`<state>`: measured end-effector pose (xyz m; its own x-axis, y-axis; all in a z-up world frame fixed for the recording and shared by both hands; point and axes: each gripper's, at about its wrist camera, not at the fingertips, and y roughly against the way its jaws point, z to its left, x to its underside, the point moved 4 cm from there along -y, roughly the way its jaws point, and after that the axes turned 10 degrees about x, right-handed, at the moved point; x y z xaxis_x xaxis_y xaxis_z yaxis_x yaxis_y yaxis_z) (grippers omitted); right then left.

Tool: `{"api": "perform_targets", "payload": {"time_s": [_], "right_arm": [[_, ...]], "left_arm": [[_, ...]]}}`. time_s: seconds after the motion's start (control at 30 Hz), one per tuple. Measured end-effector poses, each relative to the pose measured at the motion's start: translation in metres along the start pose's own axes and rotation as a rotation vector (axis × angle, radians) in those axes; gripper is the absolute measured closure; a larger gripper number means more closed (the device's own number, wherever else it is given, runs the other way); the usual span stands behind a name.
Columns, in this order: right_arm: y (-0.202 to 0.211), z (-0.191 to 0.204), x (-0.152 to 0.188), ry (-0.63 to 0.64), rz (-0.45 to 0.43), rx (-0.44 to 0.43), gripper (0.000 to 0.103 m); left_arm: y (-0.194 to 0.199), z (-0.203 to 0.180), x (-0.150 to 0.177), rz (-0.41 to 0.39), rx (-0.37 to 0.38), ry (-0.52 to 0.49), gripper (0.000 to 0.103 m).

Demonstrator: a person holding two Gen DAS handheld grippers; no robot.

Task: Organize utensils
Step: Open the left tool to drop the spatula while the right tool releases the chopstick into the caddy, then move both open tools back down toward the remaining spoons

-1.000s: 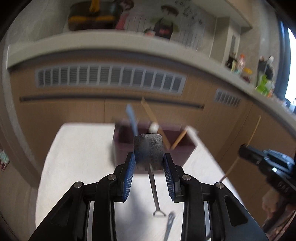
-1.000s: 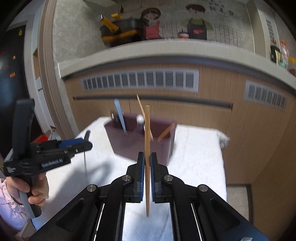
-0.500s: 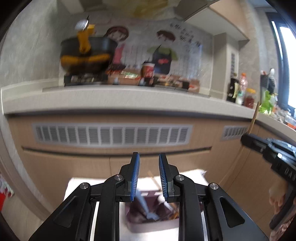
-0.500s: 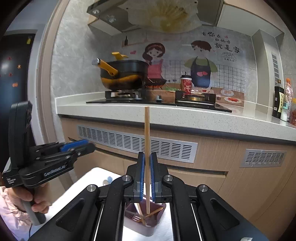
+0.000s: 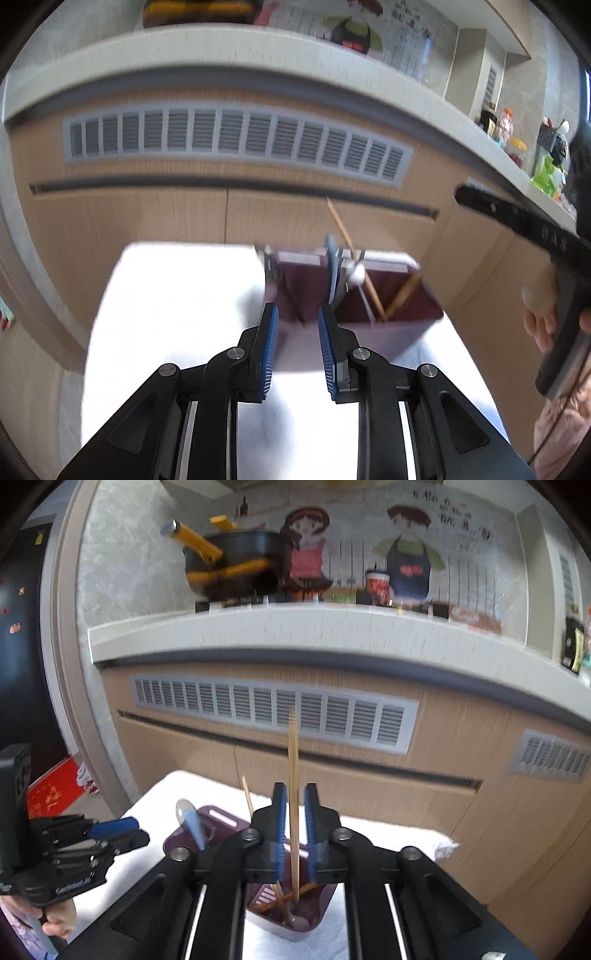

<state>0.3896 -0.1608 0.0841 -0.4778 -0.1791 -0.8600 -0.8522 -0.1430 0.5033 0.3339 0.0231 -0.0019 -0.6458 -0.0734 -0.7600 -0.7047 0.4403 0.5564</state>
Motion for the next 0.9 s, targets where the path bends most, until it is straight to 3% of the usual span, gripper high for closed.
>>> {"api": "perform_targets", "payload": {"time_s": [0.03, 0.2, 0.27, 0.37, 0.43, 0.47, 0.5, 0.53, 0.6, 0.7, 0.9], "right_arm": [[-0.001, -0.001, 0.002, -0.005, 0.007, 0.003, 0.078], [0.009, -0.003, 0.021, 0.005, 0.027, 0.018, 0.071], [0.014, -0.006, 0.029, 0.006, 0.037, 0.027, 0.062], [0.027, -0.01, 0.046, 0.01, 0.046, 0.05, 0.044], [0.037, -0.011, 0.058, 0.038, 0.042, 0.081, 0.021], [0.043, -0.012, 0.063, 0.055, 0.033, 0.099, 0.015], [0.05, -0.011, 0.07, 0.074, 0.022, 0.115, 0.004], [0.056, -0.008, 0.079, 0.104, 0.018, 0.132, 0.0], [0.064, 0.001, 0.1, 0.204, 0.041, 0.153, 0.0], [0.072, 0.015, 0.134, 0.315, 0.095, 0.13, 0.0], [0.085, 0.052, 0.197, 0.43, 0.244, -0.114, 0.0]], "left_arm": [[0.0, 0.0, 0.006, 0.014, 0.004, 0.004, 0.078], [-0.007, 0.001, 0.043, 0.108, -0.001, 0.009, 0.069], [-0.007, 0.001, 0.059, 0.141, -0.002, 0.021, 0.069], [-0.001, 0.0, 0.082, 0.177, -0.001, 0.042, 0.067], [0.004, -0.002, 0.092, 0.19, -0.003, 0.043, 0.064], [0.007, -0.005, 0.098, 0.201, -0.005, 0.034, 0.064], [0.01, -0.006, 0.102, 0.209, -0.007, 0.024, 0.059], [0.013, -0.008, 0.106, 0.217, -0.013, 0.011, 0.049], [0.021, -0.009, 0.112, 0.219, -0.033, -0.011, 0.043], [0.03, -0.012, 0.12, 0.234, -0.048, -0.028, 0.043], [0.038, -0.011, 0.13, 0.255, -0.072, -0.028, 0.039]]}}
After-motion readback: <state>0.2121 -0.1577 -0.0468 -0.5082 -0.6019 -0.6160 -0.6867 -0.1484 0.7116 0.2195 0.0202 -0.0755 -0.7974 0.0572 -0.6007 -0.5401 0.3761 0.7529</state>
